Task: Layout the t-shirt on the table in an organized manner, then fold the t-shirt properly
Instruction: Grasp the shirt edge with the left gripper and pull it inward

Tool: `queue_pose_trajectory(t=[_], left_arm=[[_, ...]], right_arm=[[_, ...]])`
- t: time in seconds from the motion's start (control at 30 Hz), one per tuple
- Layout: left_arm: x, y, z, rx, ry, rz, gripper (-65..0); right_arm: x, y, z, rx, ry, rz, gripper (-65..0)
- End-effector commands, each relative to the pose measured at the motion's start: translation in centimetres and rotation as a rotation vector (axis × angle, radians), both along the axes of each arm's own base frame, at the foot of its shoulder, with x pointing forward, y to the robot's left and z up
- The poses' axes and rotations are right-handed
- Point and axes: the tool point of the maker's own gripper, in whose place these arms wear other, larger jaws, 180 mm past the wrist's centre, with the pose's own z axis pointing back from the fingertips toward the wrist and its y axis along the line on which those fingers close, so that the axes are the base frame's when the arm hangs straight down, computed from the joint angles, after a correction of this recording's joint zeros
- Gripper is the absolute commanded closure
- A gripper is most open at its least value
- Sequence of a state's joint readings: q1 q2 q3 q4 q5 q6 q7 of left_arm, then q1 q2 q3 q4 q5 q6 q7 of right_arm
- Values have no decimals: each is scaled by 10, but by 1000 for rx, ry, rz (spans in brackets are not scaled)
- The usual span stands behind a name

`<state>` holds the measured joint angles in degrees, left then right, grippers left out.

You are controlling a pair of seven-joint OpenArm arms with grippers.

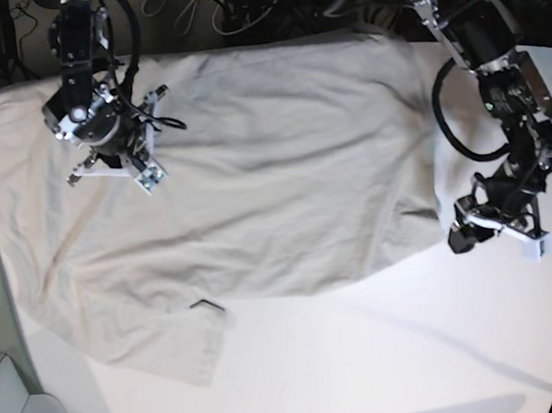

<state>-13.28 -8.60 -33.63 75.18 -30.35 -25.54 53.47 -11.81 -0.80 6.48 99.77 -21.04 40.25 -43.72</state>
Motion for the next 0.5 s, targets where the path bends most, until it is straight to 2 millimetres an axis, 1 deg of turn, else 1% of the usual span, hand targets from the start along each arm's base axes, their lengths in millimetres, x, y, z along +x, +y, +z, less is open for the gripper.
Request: queue_pose_trajectory(t=[0.0, 0.07, 0.1, 0.23, 0.3, 0.43, 0.47], left_arm=[[11, 3, 16, -6, -54, -4, -331], [8, 7, 4, -17, -21, -4, -410], [6, 7, -3, -29, -4, -2, -424], [4, 1, -21, -62, 41, 1, -425], [6, 0, -24, -81, 30, 15, -425], [8, -9, -38, -127, 32, 41, -425], [12, -12, -36, -130, 29, 34, -424]], right_arm=[[2, -4, 4, -15, -10, -5, 0], [2, -4, 4, -13, -11, -6, 0], [2, -3, 4, -12, -11, -6, 0], [2, -3, 4, -11, -11, -4, 0], [2, -2, 4, -10, -11, -4, 0], [1, -3, 4, -12, -8, -5, 0], [1, -3, 4, -12, -8, -5, 0]])
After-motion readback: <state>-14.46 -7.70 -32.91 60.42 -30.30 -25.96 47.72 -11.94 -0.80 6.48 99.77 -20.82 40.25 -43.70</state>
